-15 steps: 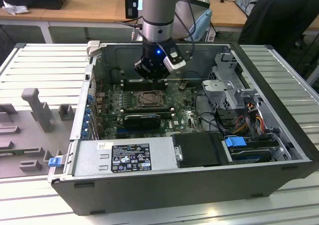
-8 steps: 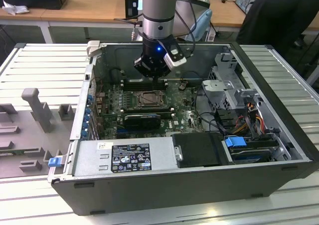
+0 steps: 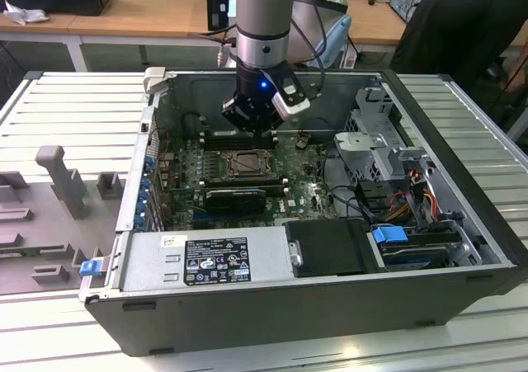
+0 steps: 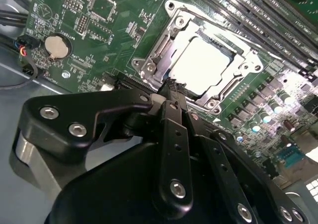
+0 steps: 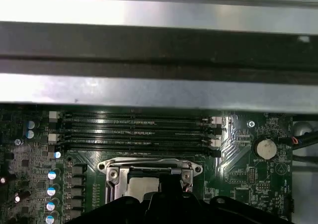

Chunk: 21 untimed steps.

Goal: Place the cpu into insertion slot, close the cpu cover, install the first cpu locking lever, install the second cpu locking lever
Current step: 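Install the second cpu locking lever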

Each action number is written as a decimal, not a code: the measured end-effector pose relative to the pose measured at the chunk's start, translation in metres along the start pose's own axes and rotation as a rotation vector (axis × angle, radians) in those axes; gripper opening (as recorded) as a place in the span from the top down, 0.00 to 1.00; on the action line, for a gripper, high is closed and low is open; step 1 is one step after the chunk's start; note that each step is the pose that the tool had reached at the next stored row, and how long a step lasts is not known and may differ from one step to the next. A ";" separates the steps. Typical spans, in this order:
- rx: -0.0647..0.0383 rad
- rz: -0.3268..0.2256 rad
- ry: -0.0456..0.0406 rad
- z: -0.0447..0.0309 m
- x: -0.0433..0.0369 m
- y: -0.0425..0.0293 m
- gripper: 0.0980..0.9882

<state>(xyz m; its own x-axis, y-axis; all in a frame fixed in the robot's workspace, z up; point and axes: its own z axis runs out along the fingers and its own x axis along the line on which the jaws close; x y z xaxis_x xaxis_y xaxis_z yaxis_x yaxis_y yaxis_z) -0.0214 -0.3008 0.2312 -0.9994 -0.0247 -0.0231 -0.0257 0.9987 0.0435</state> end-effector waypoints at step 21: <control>0.000 0.000 0.0000 -0.0131 0.0001 -0.0147 0.99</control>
<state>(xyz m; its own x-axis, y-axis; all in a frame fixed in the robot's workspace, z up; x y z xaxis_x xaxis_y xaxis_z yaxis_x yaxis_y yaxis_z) -0.0214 -0.3161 0.2437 -0.9994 -0.0247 -0.0231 -0.0257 0.9987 0.0432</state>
